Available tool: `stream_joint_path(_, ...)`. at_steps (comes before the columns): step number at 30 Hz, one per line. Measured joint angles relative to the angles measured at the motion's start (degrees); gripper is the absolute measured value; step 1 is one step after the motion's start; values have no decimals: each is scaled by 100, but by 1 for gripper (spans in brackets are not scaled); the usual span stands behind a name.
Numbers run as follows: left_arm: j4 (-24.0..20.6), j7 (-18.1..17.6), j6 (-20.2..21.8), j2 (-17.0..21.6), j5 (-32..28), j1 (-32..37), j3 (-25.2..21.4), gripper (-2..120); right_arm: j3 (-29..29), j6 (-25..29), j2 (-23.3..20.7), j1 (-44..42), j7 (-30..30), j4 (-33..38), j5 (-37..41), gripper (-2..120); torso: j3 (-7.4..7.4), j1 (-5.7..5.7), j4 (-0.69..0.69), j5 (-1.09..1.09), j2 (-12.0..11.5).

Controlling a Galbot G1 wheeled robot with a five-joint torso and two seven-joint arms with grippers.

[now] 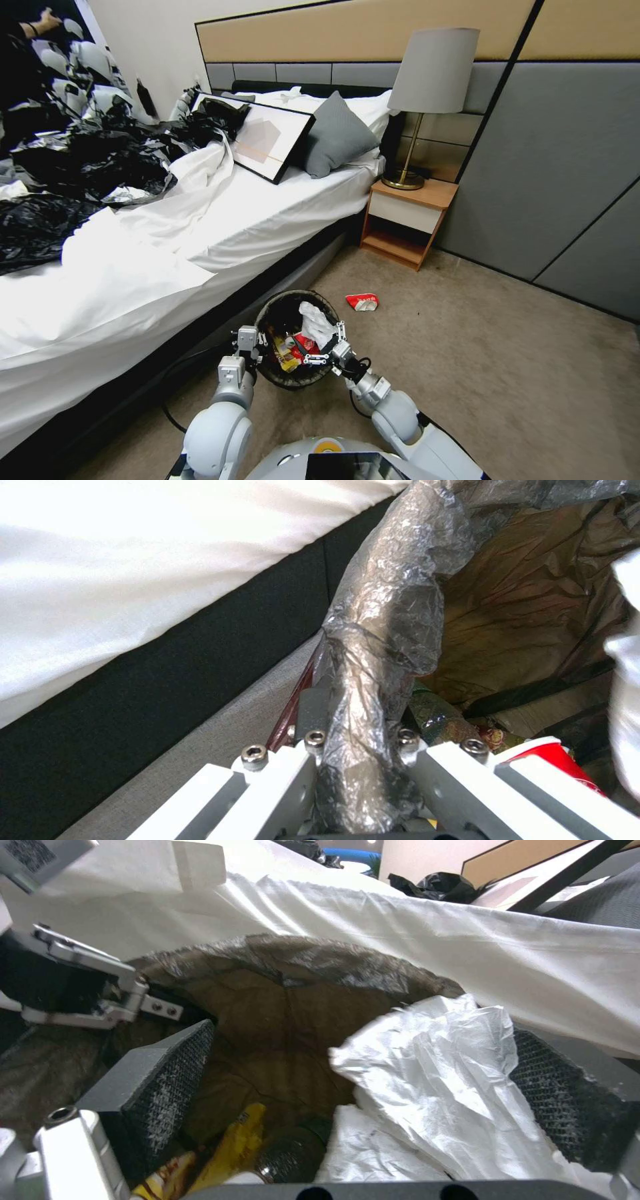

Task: Pick up the trash bin, then pick up the garbage from the floor and place it into the trash bin.

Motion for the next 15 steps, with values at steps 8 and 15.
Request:
stream_joint_path(8,18,-59,0,-41,-24,10,-58,0,78,85,-144,-74,6,-40,-5,100,0,0,0,0,0)
stream_joint_path(15,41,-81,0,-62,-27,8,-62,0,116,108,-185,-108,10,-25,-4,100,0,0,0,0,0)
